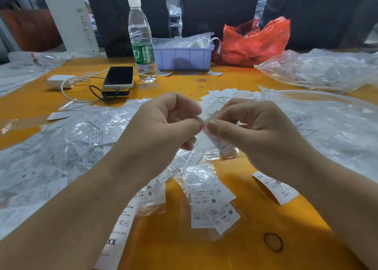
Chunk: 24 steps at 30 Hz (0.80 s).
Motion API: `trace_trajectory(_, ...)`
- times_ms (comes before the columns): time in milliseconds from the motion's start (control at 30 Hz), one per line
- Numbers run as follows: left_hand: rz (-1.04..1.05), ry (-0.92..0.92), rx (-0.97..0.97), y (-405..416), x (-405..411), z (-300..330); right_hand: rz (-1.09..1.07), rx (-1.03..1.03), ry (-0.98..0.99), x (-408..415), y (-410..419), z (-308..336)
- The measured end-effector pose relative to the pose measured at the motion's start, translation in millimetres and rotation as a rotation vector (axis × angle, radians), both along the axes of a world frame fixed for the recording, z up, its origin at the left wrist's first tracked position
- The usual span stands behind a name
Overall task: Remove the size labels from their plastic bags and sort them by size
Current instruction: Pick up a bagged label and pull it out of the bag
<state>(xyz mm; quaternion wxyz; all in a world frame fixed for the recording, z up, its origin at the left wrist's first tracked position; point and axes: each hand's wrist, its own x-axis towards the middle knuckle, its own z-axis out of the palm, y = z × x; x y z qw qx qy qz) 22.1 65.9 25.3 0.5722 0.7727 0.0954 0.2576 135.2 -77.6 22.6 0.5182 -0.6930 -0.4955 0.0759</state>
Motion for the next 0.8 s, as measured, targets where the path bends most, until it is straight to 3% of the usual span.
trace_trajectory(167,-0.015,-0.001,-0.128,0.7,-1.0,2.5,0.044,-0.069,0.125,2.4,1.8,-2.5)
trace_trajectory(400,-0.058,0.104,0.011,-1.1,-0.2,-0.9,-0.008,0.058,0.201,6.1,0.4,-1.0)
trace_trajectory(800,-0.045,0.078,0.071,0.4,-1.4,-1.1,0.068,0.055,0.180,9.4,1.1,-5.3)
